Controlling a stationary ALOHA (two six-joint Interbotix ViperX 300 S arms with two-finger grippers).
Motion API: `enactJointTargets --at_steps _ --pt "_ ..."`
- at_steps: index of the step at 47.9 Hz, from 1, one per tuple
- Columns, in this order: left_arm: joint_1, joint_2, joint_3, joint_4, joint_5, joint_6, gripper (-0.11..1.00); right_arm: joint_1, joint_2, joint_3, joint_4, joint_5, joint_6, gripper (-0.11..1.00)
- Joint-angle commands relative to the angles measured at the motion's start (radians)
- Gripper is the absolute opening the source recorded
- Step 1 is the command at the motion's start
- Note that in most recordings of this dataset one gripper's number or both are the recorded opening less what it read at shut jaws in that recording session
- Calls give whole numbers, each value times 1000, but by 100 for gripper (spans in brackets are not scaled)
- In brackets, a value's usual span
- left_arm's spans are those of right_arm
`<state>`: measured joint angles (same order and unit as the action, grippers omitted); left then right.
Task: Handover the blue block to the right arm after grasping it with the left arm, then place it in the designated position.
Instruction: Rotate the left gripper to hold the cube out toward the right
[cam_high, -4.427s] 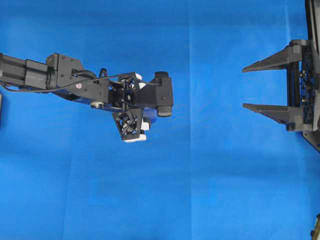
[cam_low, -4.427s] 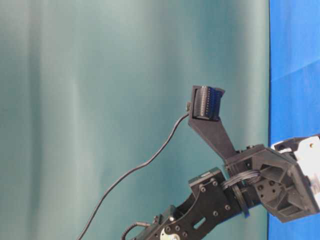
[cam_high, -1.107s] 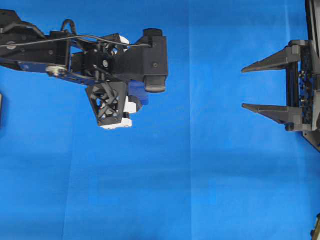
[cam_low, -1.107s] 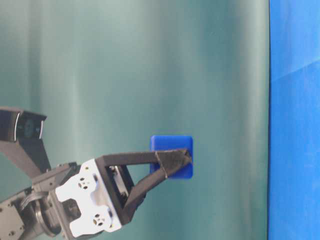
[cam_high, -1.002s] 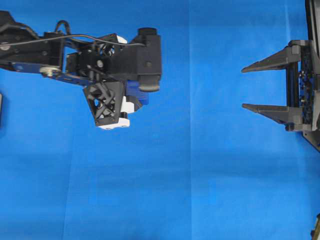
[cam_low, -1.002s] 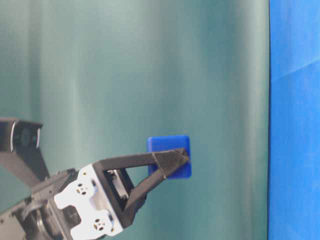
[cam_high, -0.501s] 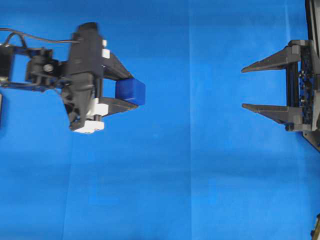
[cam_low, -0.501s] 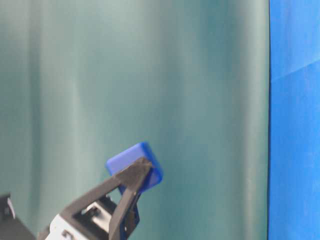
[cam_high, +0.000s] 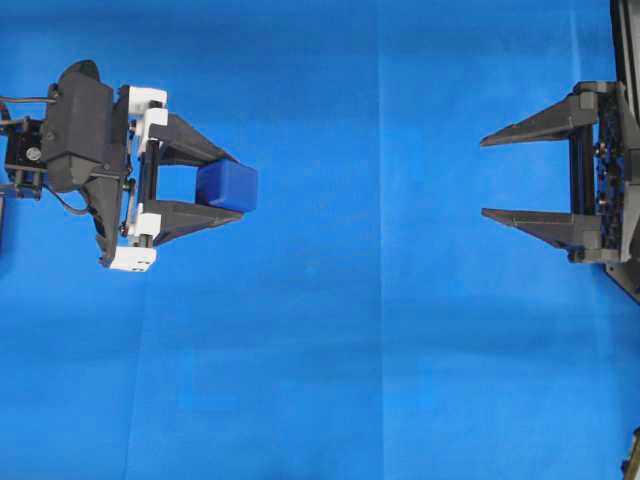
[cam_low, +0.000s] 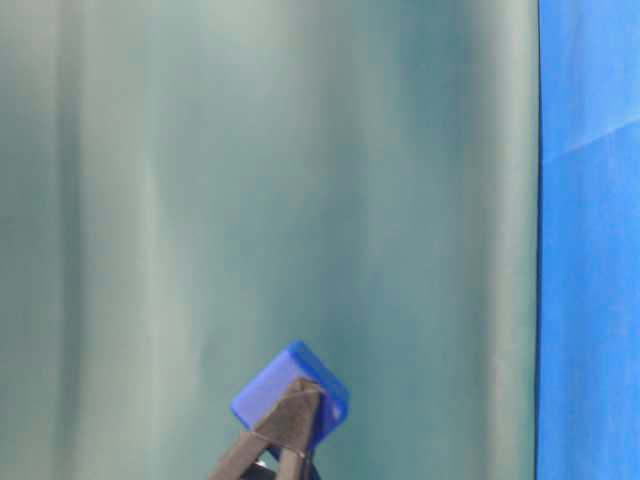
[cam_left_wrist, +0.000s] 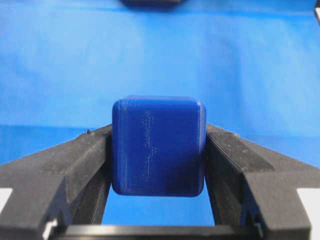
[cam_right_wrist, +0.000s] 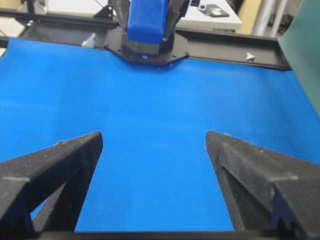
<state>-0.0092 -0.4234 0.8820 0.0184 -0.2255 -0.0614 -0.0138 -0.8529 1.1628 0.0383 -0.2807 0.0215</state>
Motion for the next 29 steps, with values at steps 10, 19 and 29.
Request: enactJointTargets --at_steps 10,19,29 --pt "5 -23 3 0 -51 3 46 0 11 -29 3 -11 2 97" --pt "5 -23 3 -3 -52 3 46 0 11 -29 3 -11 2 97" --pt "5 -23 3 -3 -52 3 46 -2 11 -32 -2 -11 -2 97"
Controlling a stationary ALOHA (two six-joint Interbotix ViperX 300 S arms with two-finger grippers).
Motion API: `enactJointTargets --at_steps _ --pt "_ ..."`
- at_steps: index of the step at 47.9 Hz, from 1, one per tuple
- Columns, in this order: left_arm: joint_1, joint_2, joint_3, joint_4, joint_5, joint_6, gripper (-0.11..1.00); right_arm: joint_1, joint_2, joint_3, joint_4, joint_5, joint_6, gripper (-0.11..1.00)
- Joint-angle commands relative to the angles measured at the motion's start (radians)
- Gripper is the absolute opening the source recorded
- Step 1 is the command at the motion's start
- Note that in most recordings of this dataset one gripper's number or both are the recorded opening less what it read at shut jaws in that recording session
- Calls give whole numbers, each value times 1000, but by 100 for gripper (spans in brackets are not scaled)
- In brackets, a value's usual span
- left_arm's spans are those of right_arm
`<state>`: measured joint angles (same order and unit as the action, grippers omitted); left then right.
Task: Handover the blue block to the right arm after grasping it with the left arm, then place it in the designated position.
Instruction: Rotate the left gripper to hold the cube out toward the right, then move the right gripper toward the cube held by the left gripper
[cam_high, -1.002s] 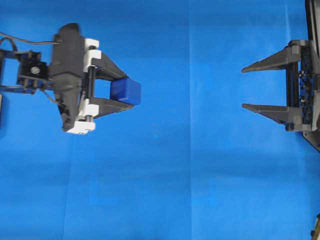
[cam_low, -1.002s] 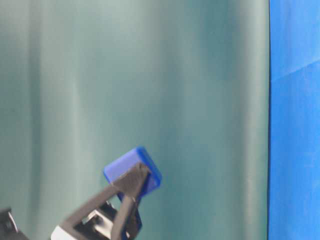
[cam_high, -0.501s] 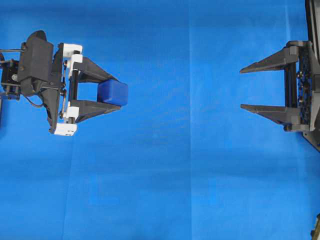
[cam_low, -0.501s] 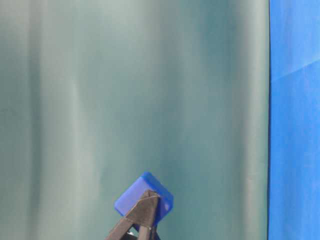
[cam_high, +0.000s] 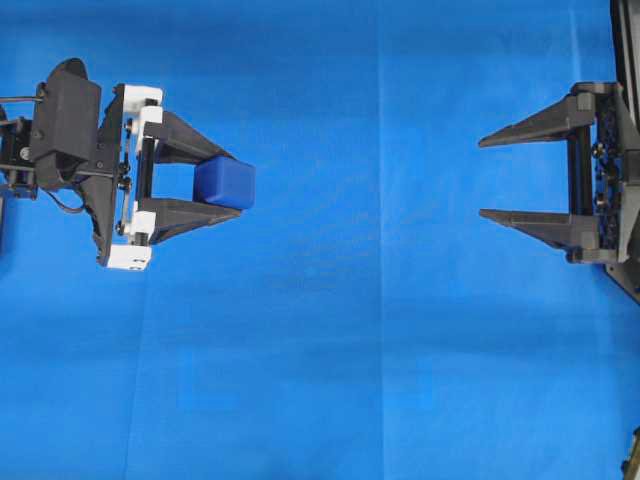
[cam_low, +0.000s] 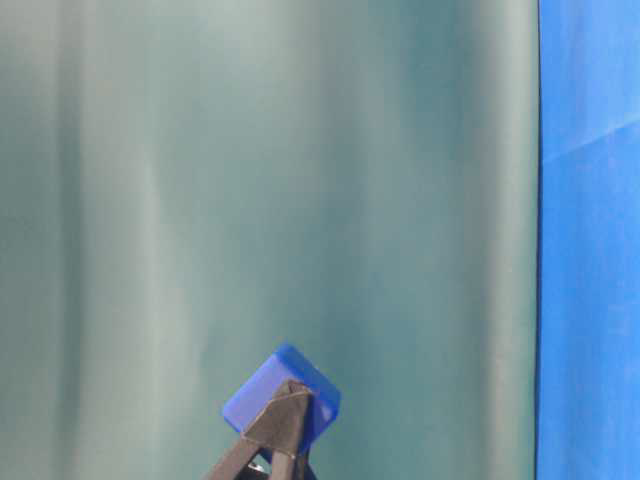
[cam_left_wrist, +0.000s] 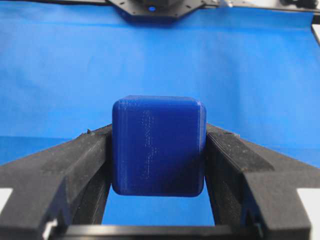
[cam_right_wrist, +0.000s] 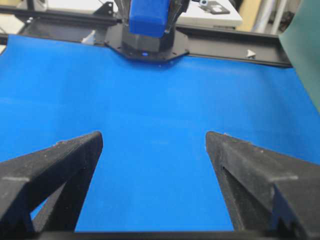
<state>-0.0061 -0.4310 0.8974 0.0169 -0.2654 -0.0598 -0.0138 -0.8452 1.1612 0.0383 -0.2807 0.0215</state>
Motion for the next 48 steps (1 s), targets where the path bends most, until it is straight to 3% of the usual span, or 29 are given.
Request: enactJointTargets --at_steps 1,7,12,23,38,48 --pt "2 -15 -12 -2 -12 2 46 0 3 -34 -2 -11 -5 97" --pt "2 -15 -12 -2 -12 2 46 -2 3 -57 -44 0 -40 97" --pt "2 -15 -14 -3 -12 2 46 0 3 -78 -144 37 -107 97" --pt "2 -17 -12 -2 -12 -6 46 5 6 -115 -295 100 -256 97" --pt "2 -17 -14 -3 -14 -6 46 5 35 -137 -540 110 -506 97" --pt "2 -17 -14 -3 -14 -6 46 5 34 -156 -614 147 -604 97"
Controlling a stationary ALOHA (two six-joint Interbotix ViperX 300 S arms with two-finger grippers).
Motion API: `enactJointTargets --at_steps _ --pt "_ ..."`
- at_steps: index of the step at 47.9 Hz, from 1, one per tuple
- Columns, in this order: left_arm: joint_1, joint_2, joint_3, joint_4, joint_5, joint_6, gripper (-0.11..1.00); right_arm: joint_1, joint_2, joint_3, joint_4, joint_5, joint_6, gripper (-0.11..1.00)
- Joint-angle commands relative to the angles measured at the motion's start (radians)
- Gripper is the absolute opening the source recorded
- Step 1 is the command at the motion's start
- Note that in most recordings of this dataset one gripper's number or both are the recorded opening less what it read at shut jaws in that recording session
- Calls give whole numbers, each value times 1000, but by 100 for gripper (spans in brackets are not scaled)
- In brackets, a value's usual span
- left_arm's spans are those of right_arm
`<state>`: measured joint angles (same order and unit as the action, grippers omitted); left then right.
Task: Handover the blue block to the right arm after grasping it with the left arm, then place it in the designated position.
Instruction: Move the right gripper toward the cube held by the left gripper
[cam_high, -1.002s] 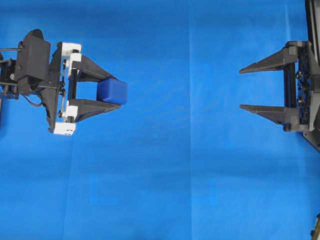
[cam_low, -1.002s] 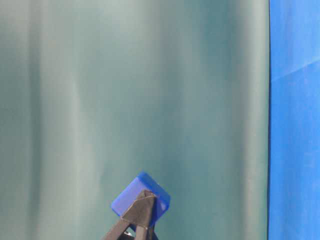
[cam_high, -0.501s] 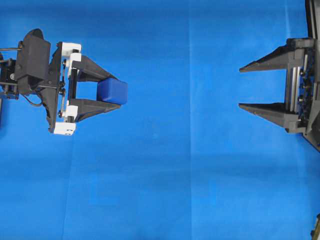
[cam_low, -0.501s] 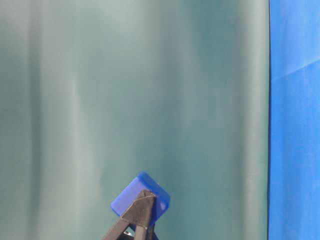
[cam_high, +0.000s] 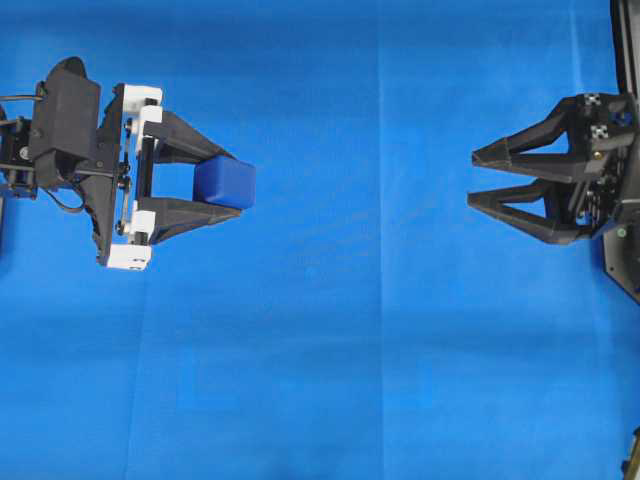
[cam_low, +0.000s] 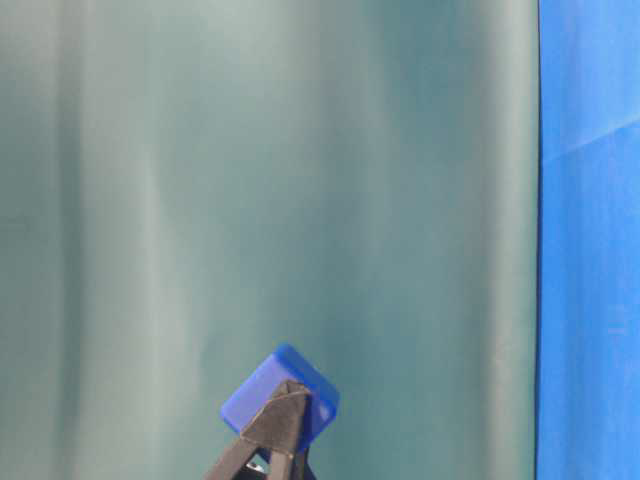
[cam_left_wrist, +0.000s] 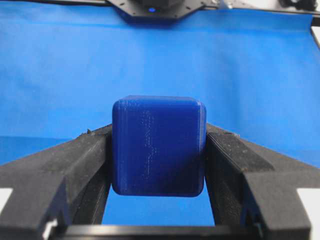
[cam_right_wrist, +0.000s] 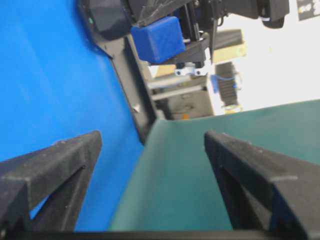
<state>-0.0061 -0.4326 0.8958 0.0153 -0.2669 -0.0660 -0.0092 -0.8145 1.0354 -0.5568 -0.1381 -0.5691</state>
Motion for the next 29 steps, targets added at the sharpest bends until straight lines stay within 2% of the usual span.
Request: enactJointTargets --at_steps 1,13,29 --pt "2 -14 -11 -2 -12 0 46 0 5 -31 -28 8 -23 97" --pt "2 -14 -12 -2 -12 0 46 2 17 -32 -75 15 -55 97" --pt "2 -14 -11 -2 -11 0 46 2 14 -37 -78 17 -57 97"
